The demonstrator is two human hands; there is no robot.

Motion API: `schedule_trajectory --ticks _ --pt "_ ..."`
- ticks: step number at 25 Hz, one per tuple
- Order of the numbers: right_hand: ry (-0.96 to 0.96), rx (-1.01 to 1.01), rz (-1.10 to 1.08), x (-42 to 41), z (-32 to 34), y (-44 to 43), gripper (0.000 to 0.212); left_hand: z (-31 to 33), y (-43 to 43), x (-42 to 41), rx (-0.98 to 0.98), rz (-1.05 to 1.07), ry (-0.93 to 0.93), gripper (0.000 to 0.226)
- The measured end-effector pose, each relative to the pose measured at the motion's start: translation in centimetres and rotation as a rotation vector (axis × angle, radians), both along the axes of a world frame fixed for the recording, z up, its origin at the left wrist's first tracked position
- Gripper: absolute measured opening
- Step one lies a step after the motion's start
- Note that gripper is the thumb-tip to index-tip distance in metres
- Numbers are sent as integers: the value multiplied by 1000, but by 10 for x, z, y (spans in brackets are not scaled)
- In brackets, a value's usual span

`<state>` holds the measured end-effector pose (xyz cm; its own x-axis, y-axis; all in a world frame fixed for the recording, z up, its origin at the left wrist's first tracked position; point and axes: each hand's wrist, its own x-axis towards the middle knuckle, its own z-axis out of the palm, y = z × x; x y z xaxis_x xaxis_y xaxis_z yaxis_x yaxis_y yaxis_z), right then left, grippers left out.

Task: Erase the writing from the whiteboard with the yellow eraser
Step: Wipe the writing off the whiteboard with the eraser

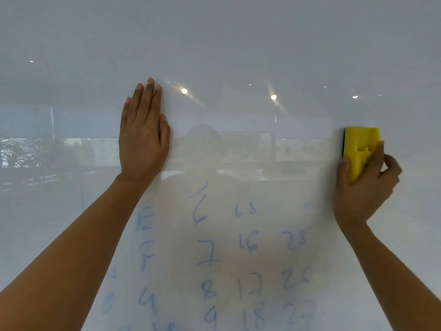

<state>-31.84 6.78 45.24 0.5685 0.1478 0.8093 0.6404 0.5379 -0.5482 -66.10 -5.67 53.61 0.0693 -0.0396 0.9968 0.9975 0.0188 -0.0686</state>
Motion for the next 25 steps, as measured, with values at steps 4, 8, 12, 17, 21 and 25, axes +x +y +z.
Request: schedule_trajectory --ticks 4,8,12,17,21,25 --pt "-380 146 20 -44 -34 -14 60 -1 0 0 7 2 -2 47" --pt "-1070 322 2 -51 -118 -24 48 0 -3 0 -11 -4 -1 47" --pt "-752 228 28 -20 -64 -9 52 -1 -3 0 -26 -7 3 47" --pt "-90 19 -49 -64 37 -21 65 -2 -2 1 -30 0 -6 48" --pt "-920 325 -35 -123 -41 -52 56 -2 -5 1 -50 -4 -12 48" --pt "-1092 371 -9 -94 -45 -47 51 -2 -13 -5 -106 -7 26 49"
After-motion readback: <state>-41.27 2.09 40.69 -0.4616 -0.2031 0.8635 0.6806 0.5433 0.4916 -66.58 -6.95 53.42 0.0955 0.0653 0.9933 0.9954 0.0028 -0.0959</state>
